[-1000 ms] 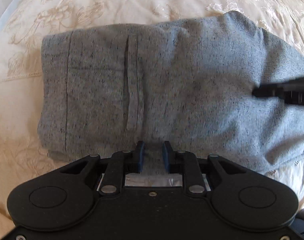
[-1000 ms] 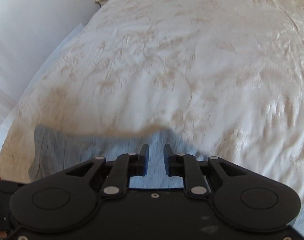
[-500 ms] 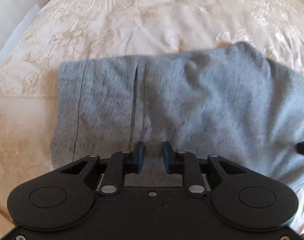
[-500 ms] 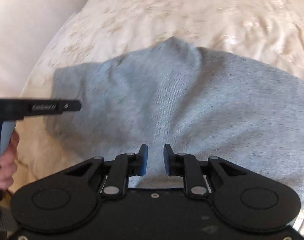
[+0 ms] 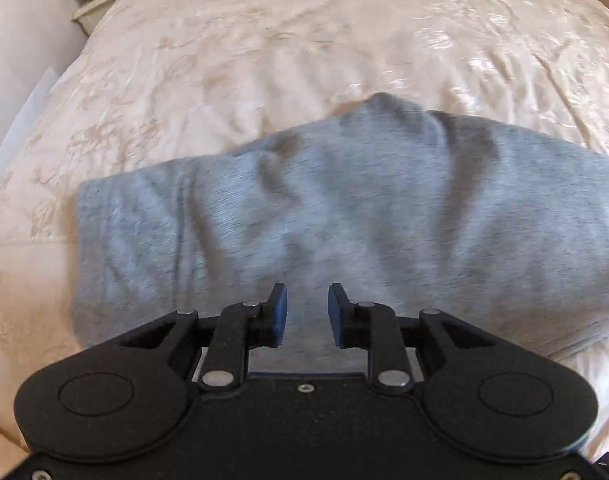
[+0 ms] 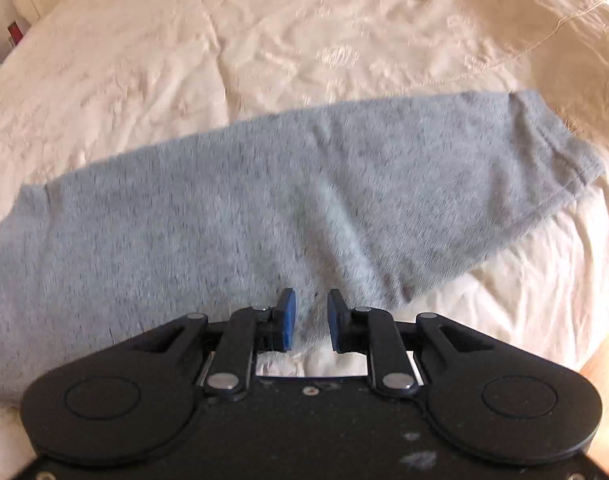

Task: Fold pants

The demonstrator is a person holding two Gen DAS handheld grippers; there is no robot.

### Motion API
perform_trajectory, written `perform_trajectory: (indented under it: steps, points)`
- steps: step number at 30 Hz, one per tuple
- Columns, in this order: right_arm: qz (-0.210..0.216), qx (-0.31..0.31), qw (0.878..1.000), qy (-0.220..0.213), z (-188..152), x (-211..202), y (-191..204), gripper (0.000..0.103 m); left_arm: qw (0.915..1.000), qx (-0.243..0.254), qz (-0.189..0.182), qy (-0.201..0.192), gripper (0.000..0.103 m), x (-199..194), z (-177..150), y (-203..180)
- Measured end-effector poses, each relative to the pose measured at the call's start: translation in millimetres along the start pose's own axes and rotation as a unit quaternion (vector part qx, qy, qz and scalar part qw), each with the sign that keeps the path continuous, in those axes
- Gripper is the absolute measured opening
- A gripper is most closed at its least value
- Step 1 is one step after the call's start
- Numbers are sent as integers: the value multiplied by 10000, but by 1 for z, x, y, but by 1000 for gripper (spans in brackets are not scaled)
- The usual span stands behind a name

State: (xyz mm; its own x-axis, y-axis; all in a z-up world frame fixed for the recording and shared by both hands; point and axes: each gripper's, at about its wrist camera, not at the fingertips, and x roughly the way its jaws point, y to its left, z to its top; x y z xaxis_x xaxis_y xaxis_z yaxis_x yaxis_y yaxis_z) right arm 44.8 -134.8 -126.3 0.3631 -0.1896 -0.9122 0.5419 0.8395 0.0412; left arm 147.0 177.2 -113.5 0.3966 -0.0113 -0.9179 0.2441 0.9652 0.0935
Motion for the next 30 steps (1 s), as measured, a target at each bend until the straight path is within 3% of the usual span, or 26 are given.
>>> perform_trajectory:
  steps: [5,7,9,12,14,17,20,26,30]
  points:
    - [93,-42,9999,36,29,26,-20,21,9987,274,-345,251,35,12,2,-76]
    - [34,-55,9999,144,31,36,-39,21,9975,264,-278,586,36,24,-5,-95]
    - [-91,-6,9995,299,29,48,-65,21,9941,215,22,1060,36,39,-14,-107]
    - [-134,247,9986,452,27,48,-117,20,9936,169,388,1050,32,33,-12,-121]
    - [-199,506,9971,525,29,41,-155,22,9941,110,411,1000,32,23,-3,-133]
    - [80,1011,9947,194,38,21,-210,23,9971,63,312,690,33,4,14,-163]
    - [193,1264,9916,-170,52,8,-253,30,9990,241,130,360,33,-8,34,-207]
    - [367,1165,9915,-446,80,12,-302,39,9965,700,-444,143,33,-4,71,-301]
    - [683,1028,9920,-274,103,30,-317,40,9927,1101,-482,116,33,12,87,-351]
